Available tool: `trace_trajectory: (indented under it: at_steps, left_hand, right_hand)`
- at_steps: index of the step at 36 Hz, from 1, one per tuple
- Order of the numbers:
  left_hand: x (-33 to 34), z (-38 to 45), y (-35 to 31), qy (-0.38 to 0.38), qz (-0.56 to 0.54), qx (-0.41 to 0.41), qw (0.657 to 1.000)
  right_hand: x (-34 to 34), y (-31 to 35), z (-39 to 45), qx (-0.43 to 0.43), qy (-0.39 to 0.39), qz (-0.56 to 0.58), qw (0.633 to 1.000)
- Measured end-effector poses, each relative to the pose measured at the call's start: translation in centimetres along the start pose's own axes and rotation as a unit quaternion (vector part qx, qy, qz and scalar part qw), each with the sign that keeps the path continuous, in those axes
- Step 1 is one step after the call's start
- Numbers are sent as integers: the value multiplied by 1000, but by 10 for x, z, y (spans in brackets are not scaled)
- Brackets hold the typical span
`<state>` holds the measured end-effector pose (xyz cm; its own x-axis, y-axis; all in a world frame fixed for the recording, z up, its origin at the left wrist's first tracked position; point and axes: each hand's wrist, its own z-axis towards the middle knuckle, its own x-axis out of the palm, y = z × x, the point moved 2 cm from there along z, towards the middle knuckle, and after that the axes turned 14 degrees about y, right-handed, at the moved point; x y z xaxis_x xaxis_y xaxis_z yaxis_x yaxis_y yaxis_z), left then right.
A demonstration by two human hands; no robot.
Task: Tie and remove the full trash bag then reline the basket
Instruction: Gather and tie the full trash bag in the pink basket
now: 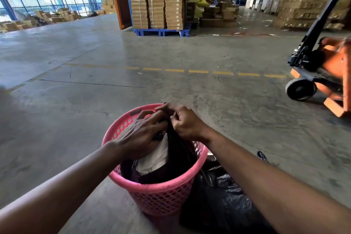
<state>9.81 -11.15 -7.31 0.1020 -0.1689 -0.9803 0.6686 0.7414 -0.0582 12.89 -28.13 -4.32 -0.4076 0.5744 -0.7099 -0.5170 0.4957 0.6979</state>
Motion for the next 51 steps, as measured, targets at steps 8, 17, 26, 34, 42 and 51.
trace_trajectory:
  at_steps: [8, 17, 26, 34, 42, 51]
  left_hand:
    - [3, -5, -8, -59, 25, 44, 997]
    - [10, -9, -4, -20, -9, 5, 1000]
    - [2, -6, 14, -71, -230, -125, 963]
    - [16, -36, 38, 87, -24, -286, 954]
    - [22, -59, 43, 310, 163, -296, 889]
    - [7, -44, 54, 89, -330, -296, 892]
  right_hand:
    - [-9, 4, 10, -8, 36, -55, 998]
    - [-17, -3, 12, -16, -1, -65, 998]
    - [-19, -12, 9, -19, -29, -65, 997]
    - [-16, -39, -1, 15, 32, -140, 990]
    - [-4, -62, -14, 108, 119, -296, 942]
    - [-20, -64, -14, 114, 66, -247, 960]
